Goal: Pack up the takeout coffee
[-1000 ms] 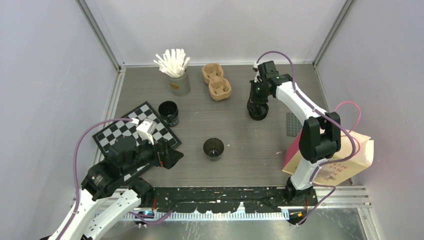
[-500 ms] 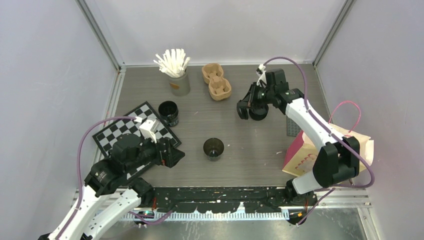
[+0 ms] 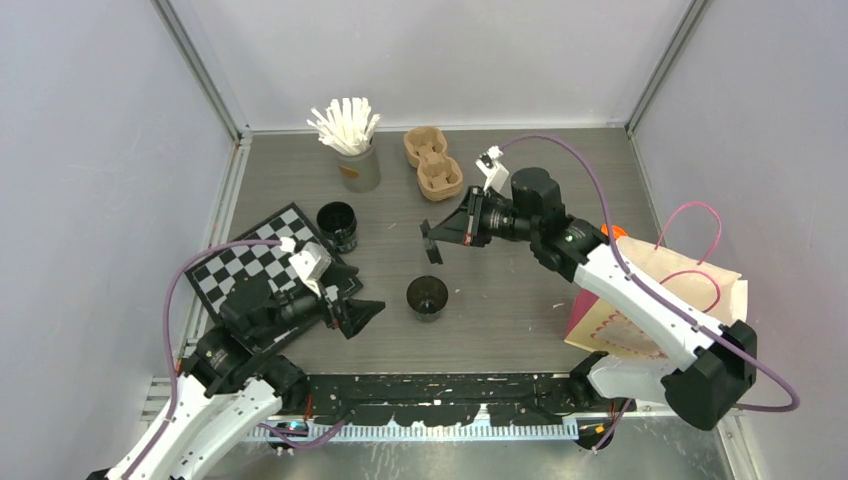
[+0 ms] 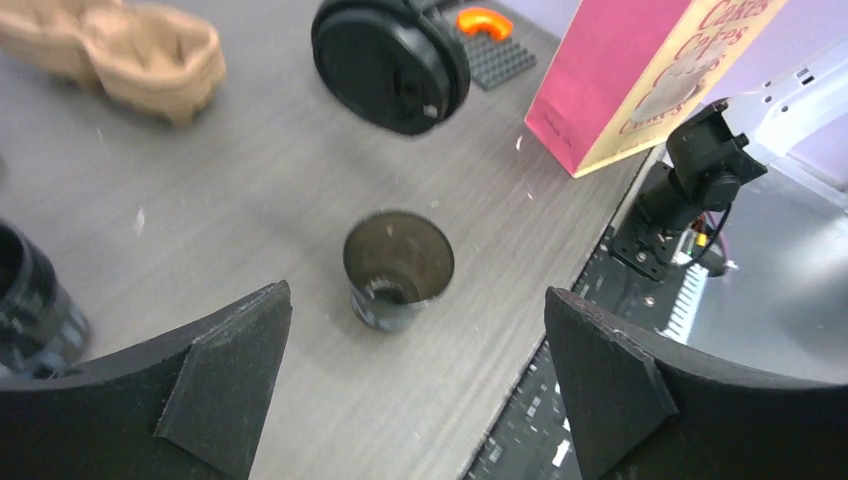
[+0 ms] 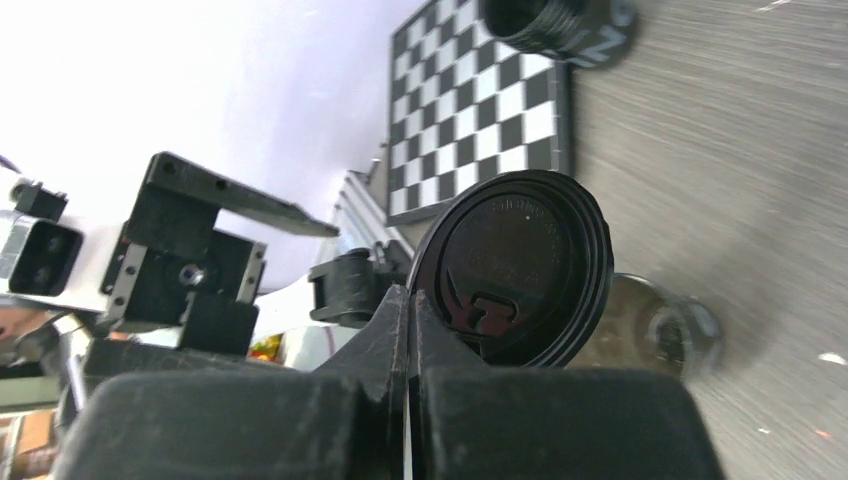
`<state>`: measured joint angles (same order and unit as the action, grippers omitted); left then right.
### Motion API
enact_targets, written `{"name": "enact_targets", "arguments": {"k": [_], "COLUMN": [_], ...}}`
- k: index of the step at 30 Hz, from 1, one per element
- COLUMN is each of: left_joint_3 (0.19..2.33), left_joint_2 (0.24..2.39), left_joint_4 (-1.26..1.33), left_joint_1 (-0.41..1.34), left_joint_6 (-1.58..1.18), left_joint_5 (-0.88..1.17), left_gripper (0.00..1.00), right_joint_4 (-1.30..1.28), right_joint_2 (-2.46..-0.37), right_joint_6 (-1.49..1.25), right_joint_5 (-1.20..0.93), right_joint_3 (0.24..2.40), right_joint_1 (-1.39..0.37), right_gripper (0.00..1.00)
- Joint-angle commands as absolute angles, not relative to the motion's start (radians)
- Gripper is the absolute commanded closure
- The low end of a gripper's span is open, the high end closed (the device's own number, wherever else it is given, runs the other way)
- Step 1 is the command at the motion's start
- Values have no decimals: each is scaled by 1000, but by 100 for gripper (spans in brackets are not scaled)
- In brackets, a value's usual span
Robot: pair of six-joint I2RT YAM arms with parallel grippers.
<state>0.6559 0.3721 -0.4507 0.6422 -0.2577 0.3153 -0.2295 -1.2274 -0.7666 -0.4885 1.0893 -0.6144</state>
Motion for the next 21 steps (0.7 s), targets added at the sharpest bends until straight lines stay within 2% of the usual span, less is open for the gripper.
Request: {"name": "enact_targets", "arguments": {"k": [1,10,21], "left_joint_3": [633,536,520], "left_joint_2": [380,488,612], "left_joint_4": [-202,235,394], "left_joint_1": [646,647,649], "left_joint_6": [-13,98,187], "left_joint_5": [407,563,589], "left_gripper": [0,0,0], "right_joint_4": [-27,94,126], "right_joint_2": [-1145,-1068,-1037], "right_joint_6": [-913,-1000,-1037], "right_joint_5": [-503,-464,-473], "right_joint_3": [1025,954,952], "right_joint_1": [-666,-761,-770], "right_gripper": [100,100,100]}}
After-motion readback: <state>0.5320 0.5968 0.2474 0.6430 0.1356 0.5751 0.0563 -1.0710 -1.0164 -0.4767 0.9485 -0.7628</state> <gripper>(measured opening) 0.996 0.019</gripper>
